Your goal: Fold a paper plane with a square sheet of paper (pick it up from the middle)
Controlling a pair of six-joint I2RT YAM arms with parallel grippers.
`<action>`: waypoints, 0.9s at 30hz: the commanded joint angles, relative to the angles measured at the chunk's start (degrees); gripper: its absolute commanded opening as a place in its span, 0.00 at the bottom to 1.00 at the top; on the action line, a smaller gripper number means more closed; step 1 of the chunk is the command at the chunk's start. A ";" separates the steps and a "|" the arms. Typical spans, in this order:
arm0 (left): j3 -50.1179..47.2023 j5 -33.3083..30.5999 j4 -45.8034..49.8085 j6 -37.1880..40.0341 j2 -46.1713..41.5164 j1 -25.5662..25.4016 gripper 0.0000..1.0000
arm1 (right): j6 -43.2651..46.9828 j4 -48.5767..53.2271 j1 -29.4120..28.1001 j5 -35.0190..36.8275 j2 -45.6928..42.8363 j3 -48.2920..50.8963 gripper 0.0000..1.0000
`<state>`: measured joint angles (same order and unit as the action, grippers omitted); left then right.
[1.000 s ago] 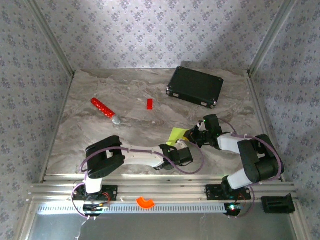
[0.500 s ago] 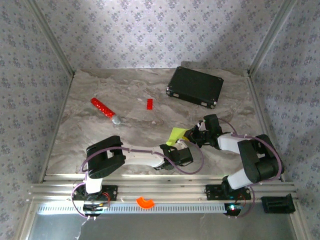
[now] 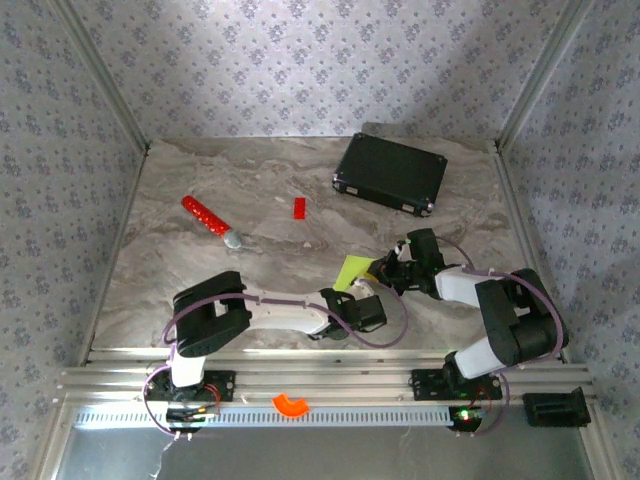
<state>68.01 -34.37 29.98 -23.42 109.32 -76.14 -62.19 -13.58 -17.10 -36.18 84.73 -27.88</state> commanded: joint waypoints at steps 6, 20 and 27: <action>-1.07 3.45 -1.59 -1.46 -1.09 1.01 0.00 | 0.84 2.01 0.75 -0.08 -2.29 0.19 0.06; -16.18 38.02 -25.65 -7.61 -13.42 14.65 0.00 | 12.57 23.13 8.74 7.35 -17.65 -0.93 0.36; -18.85 44.79 -31.18 -10.40 -12.83 17.90 0.00 | 10.96 21.70 9.19 7.91 -21.35 2.19 0.38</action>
<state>49.82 4.56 3.29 -31.66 96.88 -58.85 -51.77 5.93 -8.23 -29.36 64.05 -27.03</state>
